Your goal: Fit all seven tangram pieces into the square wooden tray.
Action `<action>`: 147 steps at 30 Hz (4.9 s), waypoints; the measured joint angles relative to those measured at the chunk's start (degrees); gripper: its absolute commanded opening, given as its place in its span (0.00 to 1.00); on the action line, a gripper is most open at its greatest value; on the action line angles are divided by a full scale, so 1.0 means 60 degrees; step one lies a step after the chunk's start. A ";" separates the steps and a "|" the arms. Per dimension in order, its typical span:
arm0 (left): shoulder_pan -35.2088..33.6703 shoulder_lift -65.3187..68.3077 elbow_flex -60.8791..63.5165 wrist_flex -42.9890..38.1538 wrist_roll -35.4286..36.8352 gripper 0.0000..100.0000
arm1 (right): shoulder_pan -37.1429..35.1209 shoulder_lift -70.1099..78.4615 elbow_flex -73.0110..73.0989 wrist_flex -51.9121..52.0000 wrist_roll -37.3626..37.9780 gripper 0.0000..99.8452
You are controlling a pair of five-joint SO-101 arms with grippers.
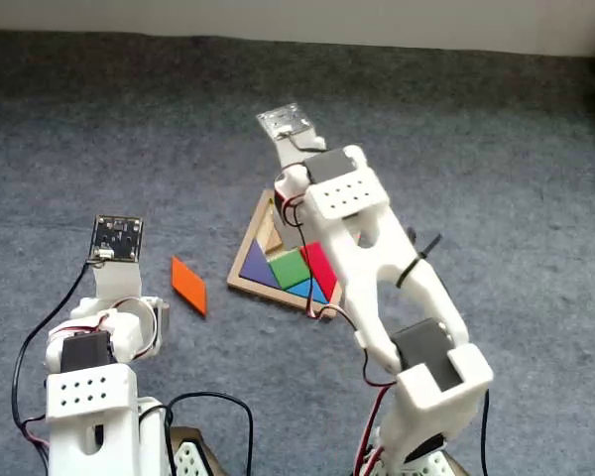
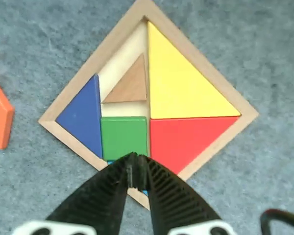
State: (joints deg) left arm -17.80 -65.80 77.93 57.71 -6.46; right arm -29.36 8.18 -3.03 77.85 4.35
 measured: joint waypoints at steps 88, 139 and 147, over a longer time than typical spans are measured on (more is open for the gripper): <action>0.2813 0.9993 -0.8396 0.0777 0.3179 0.06 | 0.5392 -1.2806 1.5590 -0.5275 -0.0015 0.00; 0.5436 1.5766 -1.4388 0.1363 0.4103 0.18 | 0.5392 -1.2806 1.5590 -0.5275 -0.0015 0.00; 0.5451 1.5766 -1.4388 0.1451 0.4117 0.18 | 0.5392 -1.2806 1.5590 -0.5275 -0.0015 0.00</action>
State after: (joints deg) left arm 14.90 28.79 -8.40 66.42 18.24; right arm 2.99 -68.66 90.51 46.20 4.26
